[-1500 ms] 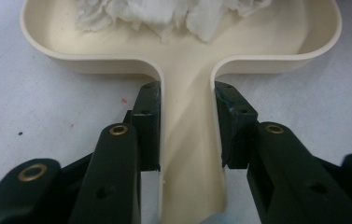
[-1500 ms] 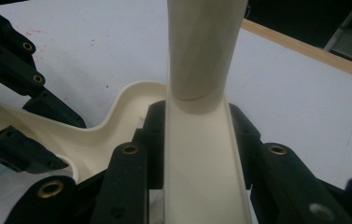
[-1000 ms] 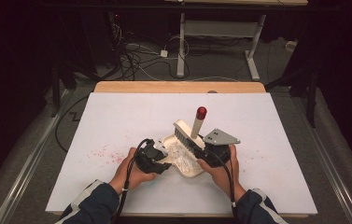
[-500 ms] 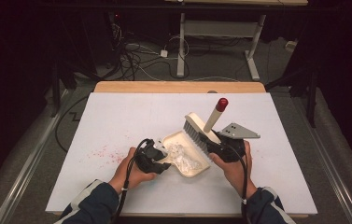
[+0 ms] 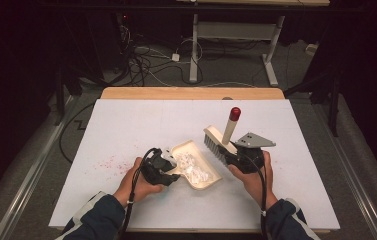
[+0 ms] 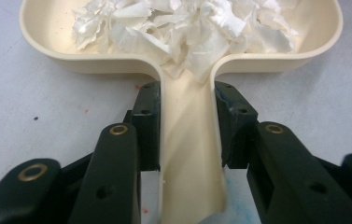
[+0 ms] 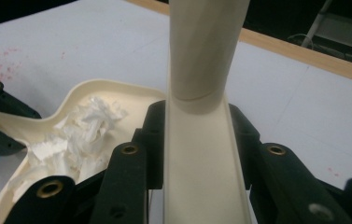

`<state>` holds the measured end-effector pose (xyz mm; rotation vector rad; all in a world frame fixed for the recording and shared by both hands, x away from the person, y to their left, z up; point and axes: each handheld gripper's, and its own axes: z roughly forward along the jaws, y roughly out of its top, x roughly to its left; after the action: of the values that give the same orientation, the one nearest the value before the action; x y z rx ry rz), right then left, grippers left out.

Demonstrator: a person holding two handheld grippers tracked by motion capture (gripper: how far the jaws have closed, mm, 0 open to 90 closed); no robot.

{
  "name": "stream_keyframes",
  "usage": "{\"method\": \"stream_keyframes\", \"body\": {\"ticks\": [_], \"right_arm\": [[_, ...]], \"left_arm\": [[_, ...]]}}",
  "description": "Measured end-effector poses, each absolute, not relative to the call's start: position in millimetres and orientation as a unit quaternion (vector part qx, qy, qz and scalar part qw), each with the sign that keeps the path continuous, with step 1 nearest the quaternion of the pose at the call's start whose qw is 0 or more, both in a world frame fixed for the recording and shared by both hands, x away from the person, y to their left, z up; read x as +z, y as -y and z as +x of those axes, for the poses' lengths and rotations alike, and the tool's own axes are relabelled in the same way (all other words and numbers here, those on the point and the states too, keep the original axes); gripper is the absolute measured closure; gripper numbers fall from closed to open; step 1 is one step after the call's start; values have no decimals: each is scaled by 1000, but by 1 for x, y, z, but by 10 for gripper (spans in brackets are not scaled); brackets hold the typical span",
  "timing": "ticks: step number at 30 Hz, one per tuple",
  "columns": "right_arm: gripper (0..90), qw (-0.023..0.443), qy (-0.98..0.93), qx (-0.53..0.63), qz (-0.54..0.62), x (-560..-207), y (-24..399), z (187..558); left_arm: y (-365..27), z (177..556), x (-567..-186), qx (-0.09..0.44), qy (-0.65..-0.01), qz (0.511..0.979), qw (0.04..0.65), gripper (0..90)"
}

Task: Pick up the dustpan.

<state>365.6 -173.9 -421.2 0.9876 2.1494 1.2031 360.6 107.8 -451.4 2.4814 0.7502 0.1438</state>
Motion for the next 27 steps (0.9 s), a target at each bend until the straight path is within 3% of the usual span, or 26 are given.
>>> {"method": "stream_keyframes", "body": {"ticks": [9,27], "right_arm": [[675,213,-821,427,314,-437,148,360],[676,267,-800,420,335,-428,164,372]], "left_arm": [[-107,361,-452,55,-278,921,266,636],[-128,358,-452,50,-295,917,263,636]]}}
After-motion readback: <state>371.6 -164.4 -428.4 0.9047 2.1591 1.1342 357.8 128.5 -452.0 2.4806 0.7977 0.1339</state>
